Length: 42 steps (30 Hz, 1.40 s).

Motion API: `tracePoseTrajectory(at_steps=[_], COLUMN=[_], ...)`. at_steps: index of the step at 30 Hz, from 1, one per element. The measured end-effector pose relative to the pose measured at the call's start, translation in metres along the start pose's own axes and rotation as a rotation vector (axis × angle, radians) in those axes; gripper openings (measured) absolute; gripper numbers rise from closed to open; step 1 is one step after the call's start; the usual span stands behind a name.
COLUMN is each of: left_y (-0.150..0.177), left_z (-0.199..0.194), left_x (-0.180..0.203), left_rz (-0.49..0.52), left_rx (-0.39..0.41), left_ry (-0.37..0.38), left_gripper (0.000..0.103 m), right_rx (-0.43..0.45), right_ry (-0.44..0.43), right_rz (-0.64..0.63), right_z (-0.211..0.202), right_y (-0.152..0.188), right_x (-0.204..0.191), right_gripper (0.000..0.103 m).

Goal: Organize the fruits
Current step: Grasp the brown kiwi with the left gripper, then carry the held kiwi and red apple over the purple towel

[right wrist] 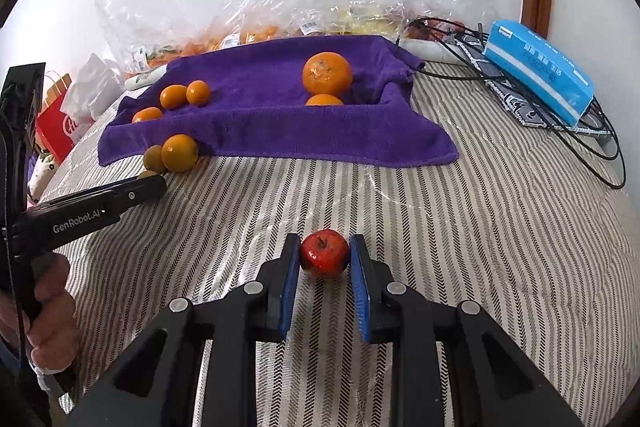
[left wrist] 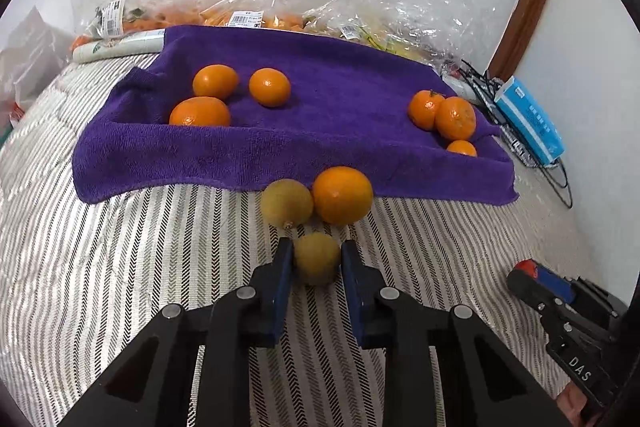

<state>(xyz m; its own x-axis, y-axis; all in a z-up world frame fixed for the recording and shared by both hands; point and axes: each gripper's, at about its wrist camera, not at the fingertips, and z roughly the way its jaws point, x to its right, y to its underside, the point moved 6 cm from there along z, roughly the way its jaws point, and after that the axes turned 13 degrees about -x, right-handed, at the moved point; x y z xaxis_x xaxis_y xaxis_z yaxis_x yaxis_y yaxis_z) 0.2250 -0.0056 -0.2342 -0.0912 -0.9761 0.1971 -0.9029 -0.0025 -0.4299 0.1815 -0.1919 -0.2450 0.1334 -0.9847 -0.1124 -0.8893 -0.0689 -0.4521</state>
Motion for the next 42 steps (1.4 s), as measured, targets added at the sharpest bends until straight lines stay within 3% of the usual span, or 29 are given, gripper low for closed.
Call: tracePoseTrajectory(at_steps=[5,16,23,27,30,34,38,42], left_y=[0.000,0.005,0.008,-0.004,-0.018,-0.042,-0.066,-0.085], left_z=[0.000,-0.019,-0.039,-0.065,-0.083,-0.100,-0.108,-0.102], left_x=[0.002,-0.002,-0.003,-0.009,-0.019,-0.034,-0.041,-0.046], left_rz=[0.011,-0.007,0.032,0.017,0.020,0.004,0.000,-0.004], left_rx=[0.001,0.080,0.117,0.148,0.183,0.215,0.250,0.260], left_ry=[-0.017,0.097,0.040,0.045,-0.010,-0.019,-0.036,-0.007], left_gripper=[0.023,0.023,0.023,0.023,0.023,0.023,0.023,0.023], right_rx=[0.001,-0.002,0.064,0.102,0.145,0.186,0.212,0.233], right_ry=[0.010,0.004,0.057,0.029,0.037,0.006,-0.017,-0.018], right_rz=[0.002,-0.002,-0.020,-0.038,-0.060,-0.054,-0.032,-0.015], right_z=[0.000,0.000,-0.016,-0.033,-0.045,-0.061,-0.067,-0.065], right_y=[0.000,0.000,-0.004,-0.021,-0.035,-0.063,-0.087,-0.111], right_x=[0.000,-0.001,-0.004,-0.012,-0.018,-0.022,-0.019,-0.019], right_gripper=[0.025,0.025,0.025,0.025,0.025,0.025,0.025,0.025])
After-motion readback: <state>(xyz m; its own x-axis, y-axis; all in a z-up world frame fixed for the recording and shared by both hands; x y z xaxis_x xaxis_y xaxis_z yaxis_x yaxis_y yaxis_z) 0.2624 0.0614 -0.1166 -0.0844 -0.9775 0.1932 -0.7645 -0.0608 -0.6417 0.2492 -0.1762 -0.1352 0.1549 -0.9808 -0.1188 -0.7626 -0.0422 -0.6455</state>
